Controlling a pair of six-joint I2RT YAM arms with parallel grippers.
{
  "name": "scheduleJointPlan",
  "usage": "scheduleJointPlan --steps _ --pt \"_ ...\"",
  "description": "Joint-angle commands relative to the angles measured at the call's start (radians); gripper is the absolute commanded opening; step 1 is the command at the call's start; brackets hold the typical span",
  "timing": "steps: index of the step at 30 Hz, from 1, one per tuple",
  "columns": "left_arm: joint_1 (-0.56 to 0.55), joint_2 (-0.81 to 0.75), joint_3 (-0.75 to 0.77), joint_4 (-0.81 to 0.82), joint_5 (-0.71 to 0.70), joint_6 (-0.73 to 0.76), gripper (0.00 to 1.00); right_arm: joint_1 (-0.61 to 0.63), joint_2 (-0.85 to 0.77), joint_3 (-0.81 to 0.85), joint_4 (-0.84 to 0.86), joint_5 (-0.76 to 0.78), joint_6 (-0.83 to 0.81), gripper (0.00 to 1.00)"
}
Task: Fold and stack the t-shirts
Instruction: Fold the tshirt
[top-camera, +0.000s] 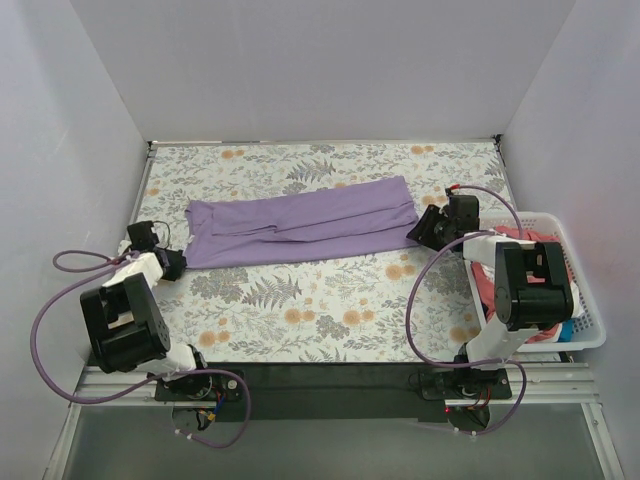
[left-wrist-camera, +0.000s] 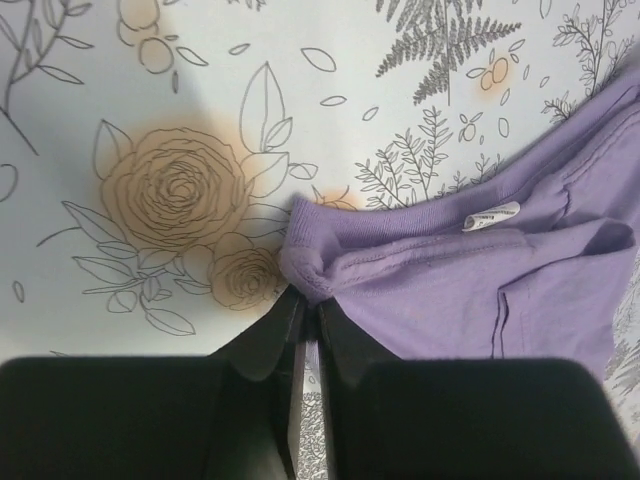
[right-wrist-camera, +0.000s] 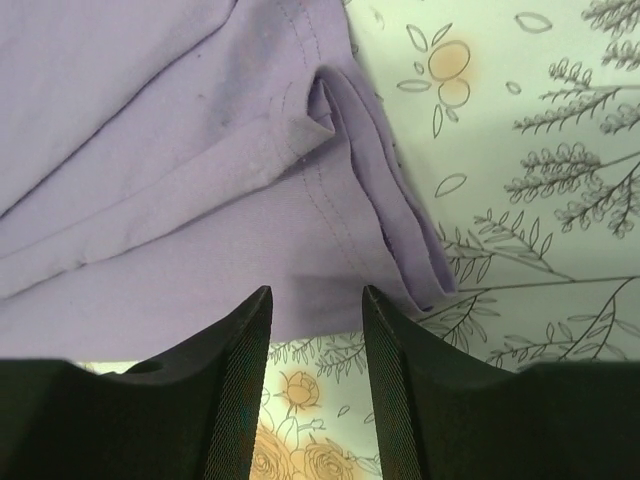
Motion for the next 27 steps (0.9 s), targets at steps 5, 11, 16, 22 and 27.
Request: scheduleJointPlan --steps 5,11,16,22,27 --pt "0.031 -0.126 -0.02 0.033 0.037 -0.039 0.3 0.033 -0.109 -0.024 -0.115 0.009 -0.031 0.48" --pt "-0.01 -0.211 0.047 -0.086 -0.038 -0.015 0.58 0.142 -0.181 0.039 -0.138 0.001 -0.161 0.49" --pt "-0.107 -0.225 0.099 -0.108 -0.073 0.04 0.56 0.353 -0.116 0.16 -0.139 0.009 -0.313 0.49" --pt "-0.394 -0.156 0.184 -0.074 -0.079 0.188 0.5 0.507 0.041 0.301 -0.126 0.05 -0.331 0.44" --pt "-0.571 -0.072 0.213 -0.03 -0.053 0.212 0.4 0.585 0.139 0.402 -0.122 0.035 -0.334 0.28"
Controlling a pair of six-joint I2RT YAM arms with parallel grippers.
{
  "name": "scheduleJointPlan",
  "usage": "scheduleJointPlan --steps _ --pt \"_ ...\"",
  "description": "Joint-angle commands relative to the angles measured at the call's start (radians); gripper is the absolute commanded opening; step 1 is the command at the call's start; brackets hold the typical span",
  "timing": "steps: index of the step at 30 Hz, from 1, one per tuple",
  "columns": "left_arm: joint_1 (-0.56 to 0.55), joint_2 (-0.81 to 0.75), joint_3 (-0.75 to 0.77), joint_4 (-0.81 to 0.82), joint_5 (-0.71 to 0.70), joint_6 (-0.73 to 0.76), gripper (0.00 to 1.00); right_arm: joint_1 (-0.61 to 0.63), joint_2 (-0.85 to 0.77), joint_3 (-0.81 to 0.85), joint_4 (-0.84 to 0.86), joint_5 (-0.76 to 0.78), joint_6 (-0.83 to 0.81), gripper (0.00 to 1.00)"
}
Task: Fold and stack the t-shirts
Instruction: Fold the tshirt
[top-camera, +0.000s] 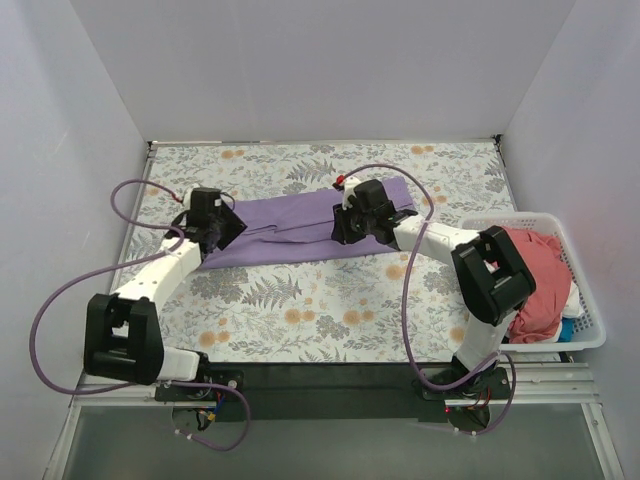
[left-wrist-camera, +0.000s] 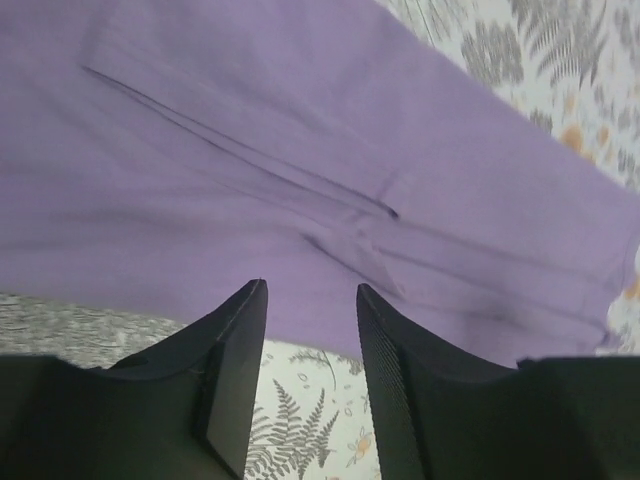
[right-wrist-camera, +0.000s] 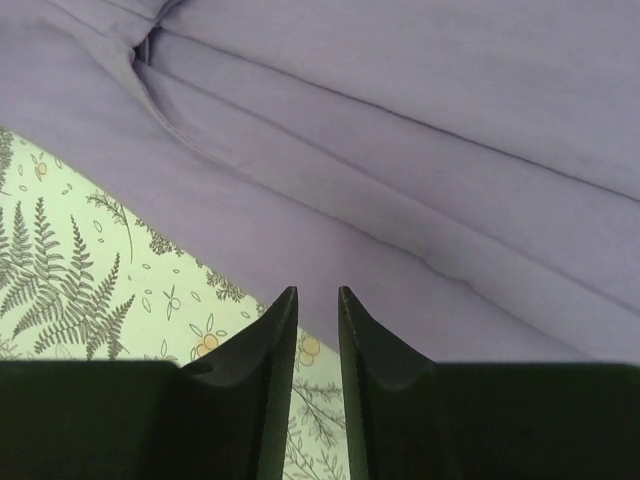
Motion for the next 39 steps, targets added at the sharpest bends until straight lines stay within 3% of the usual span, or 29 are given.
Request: scheduleJointPlan --steps 1,6,13,30,39 --pt "-0.123 0.052 0.027 0.058 0.016 0.058 0.38 0.04 0.064 0.085 0.013 0.007 -0.027 0.27" --pt "-0.252 0.236 0.097 0.097 0.047 0.073 0.27 0.061 0.139 0.131 0.017 -0.014 -0.013 0.2" --pt "-0.346 0.359 0.162 0.109 0.035 0.1 0.25 0.063 0.215 0.183 0.019 -0.03 -0.004 0.19" --pt "-0.363 0.363 0.062 0.097 0.058 0.123 0.24 0.049 0.302 0.269 0.013 0.029 -0.042 0.19" --pt "-0.367 0.333 0.028 0.069 0.084 0.128 0.24 -0.011 0.383 0.425 -0.023 0.061 -0.094 0.2"
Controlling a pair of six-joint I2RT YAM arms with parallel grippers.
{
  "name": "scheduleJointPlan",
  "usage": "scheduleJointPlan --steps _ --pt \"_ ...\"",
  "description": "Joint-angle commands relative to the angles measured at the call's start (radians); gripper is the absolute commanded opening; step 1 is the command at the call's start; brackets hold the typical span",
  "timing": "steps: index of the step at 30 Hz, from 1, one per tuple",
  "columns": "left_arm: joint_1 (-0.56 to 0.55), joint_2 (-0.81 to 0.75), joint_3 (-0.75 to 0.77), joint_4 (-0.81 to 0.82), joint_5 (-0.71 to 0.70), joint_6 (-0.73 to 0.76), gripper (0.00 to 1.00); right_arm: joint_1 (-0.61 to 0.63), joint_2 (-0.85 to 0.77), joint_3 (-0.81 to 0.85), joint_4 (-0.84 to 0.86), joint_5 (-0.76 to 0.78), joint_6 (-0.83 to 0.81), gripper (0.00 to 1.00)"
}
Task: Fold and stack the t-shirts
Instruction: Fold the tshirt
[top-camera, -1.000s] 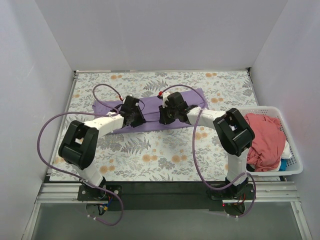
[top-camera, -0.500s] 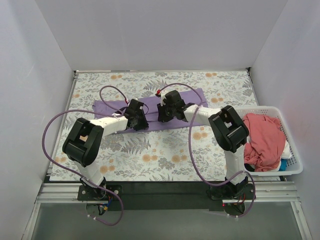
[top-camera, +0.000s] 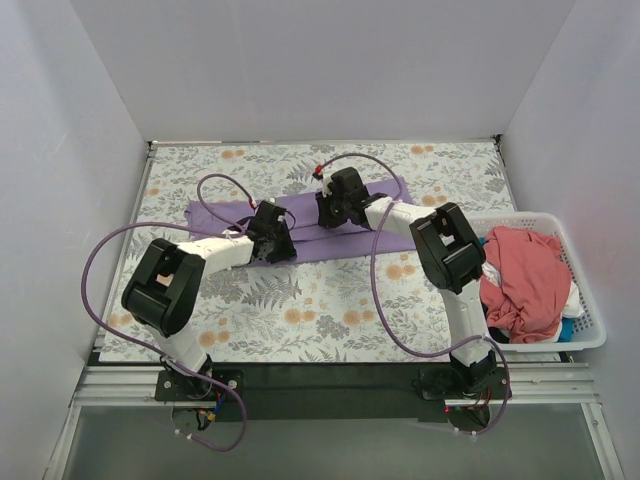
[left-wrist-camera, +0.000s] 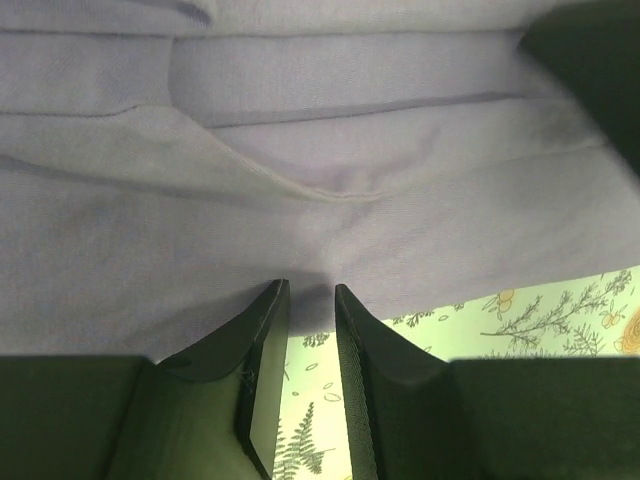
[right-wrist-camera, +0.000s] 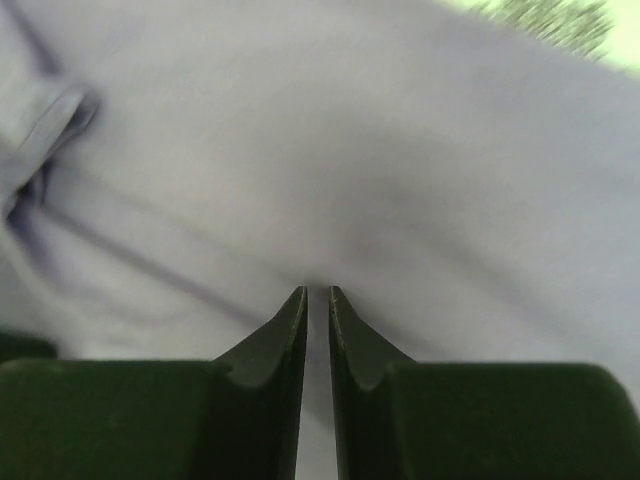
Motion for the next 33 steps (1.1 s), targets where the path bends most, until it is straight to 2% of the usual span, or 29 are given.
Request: scheduleJointPlan --steps 1,5,14,24,33 --pt "-0.012 -0.047 -0.045 -0.065 0.023 0.016 0.24 -0.033 0.029 0.103 -0.001 0.037 -0.051 0.2" --pt "-0.012 -0.079 -0.062 -0.074 0.025 0.018 0.24 -0.029 0.0 0.131 -0.06 -0.007 -0.108 0.22" --pt "-0.013 -0.105 -0.086 -0.065 0.023 0.007 0.24 0.034 -0.155 -0.087 -0.013 -0.191 -0.022 0.26" --pt "-0.012 -0.092 -0.078 -0.053 0.021 0.007 0.25 0.079 -0.067 -0.07 0.067 -0.264 0.056 0.25" --pt "-0.013 -0.081 -0.077 -0.051 0.023 0.009 0.25 0.079 -0.011 -0.021 0.068 -0.277 0.069 0.26"
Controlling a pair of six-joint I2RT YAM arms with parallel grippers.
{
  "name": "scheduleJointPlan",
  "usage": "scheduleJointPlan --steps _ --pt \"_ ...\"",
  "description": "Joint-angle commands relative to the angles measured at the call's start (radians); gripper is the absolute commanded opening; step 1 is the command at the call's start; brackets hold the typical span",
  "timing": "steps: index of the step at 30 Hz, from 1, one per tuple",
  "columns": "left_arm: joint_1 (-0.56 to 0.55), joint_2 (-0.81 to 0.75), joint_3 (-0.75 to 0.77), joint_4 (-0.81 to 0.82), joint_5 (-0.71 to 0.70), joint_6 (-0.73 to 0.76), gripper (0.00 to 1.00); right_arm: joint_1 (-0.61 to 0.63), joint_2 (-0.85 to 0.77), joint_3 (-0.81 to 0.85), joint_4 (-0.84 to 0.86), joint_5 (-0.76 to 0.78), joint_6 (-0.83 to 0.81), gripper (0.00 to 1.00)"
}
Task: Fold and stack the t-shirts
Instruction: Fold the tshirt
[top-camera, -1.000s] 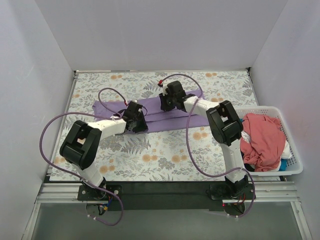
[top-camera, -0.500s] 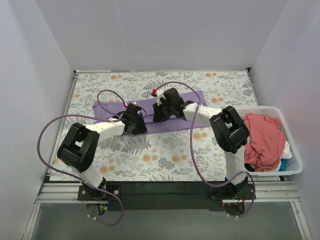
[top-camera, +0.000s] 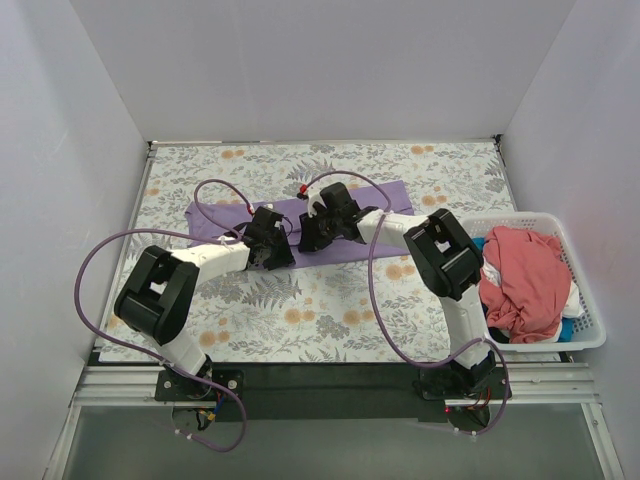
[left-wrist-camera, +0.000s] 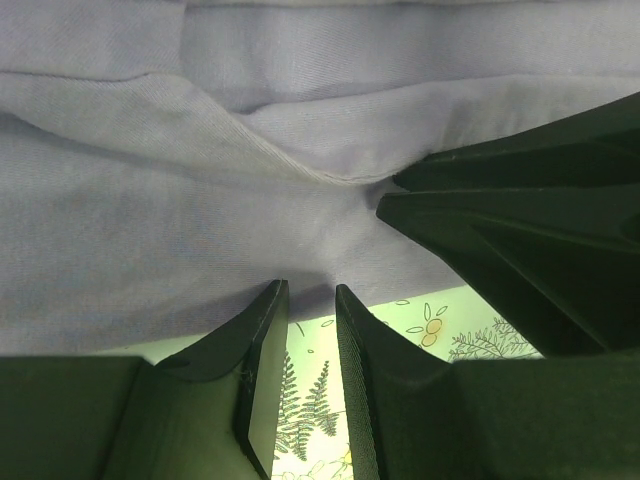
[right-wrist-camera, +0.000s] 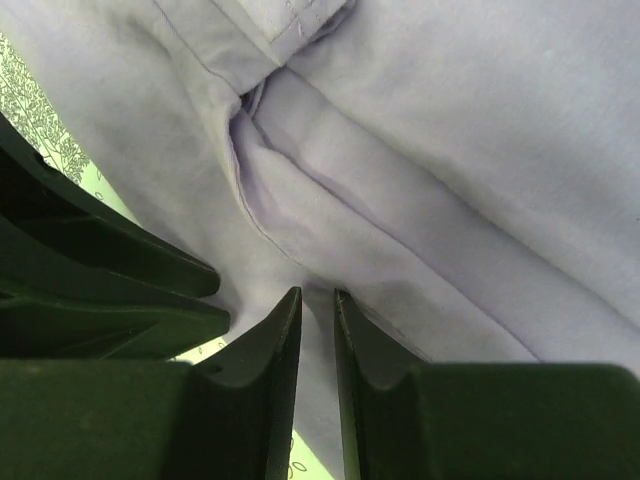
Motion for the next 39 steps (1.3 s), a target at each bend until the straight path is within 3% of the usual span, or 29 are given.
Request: scheduleJointPlan --steps 1,13,18,22,24,26,27,29,36,39 --pt "-0.007 -0.012 -0.006 -0.039 0.003 0.011 0.25 0.0 0.009 0.048 0.036 -0.009 0.006 0.26" --pt "-0.007 -0.017 -0.009 -0.037 0.009 0.012 0.25 -0.048 0.061 0.155 0.035 0.241 -0.074 0.27" --pt "-0.007 -0.027 -0.01 -0.037 0.003 0.011 0.26 -0.103 0.062 0.244 -0.004 0.26 -0.111 0.27" --pt "-0.007 -0.06 0.0 -0.04 0.0 -0.037 0.33 -0.14 -0.022 0.182 -0.024 0.274 -0.128 0.28" --pt "-0.004 -0.107 0.014 -0.042 -0.035 -0.054 0.41 -0.161 -0.095 0.087 -0.022 0.259 -0.108 0.31" --pt "0.004 -0.147 0.024 -0.054 -0.071 -0.074 0.48 -0.209 -0.173 0.019 -0.022 0.234 -0.059 0.38" --pt "0.028 -0.185 0.034 -0.063 -0.116 -0.083 0.58 -0.226 -0.201 -0.06 -0.021 0.226 -0.042 0.4" --pt "0.067 -0.224 0.04 -0.095 -0.163 -0.121 0.61 -0.273 -0.278 -0.134 -0.022 0.217 -0.014 0.42" --pt "0.408 -0.302 -0.004 -0.205 -0.236 -0.169 0.6 -0.361 -0.436 -0.365 -0.024 0.217 0.058 0.45" --pt "0.504 -0.293 -0.036 -0.189 -0.264 -0.178 0.56 -0.393 -0.448 -0.412 -0.022 0.208 0.098 0.45"
